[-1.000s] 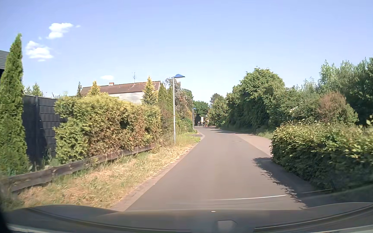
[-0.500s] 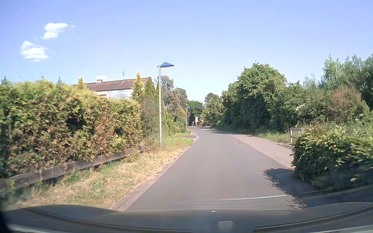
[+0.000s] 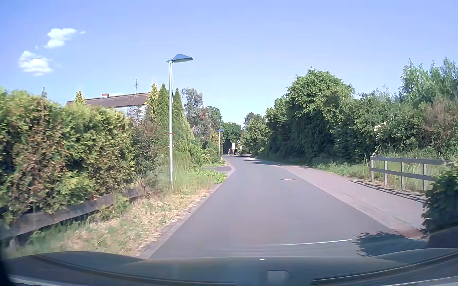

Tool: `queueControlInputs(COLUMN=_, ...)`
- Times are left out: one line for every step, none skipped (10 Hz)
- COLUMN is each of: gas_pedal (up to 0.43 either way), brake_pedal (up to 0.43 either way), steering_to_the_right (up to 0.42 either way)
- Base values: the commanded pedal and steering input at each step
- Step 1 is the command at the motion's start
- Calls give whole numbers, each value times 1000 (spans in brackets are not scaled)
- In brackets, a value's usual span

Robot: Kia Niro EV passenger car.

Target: Follow the waypoints while adhering to traffic rules and regulations

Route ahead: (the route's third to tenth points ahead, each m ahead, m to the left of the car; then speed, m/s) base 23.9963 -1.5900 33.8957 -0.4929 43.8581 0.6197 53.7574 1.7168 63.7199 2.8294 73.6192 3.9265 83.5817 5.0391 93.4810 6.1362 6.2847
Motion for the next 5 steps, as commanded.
queueControlInputs(gas_pedal=110, brake_pedal=6, steering_to_the_right=34)
queueControlInputs(gas_pedal=110, brake_pedal=6, steering_to_the_right=34)
queueControlInputs(gas_pedal=110, brake_pedal=6, steering_to_the_right=35)
queueControlInputs(gas_pedal=110, brake_pedal=6, steering_to_the_right=38)
queueControlInputs(gas_pedal=110, brake_pedal=6, steering_to_the_right=39)
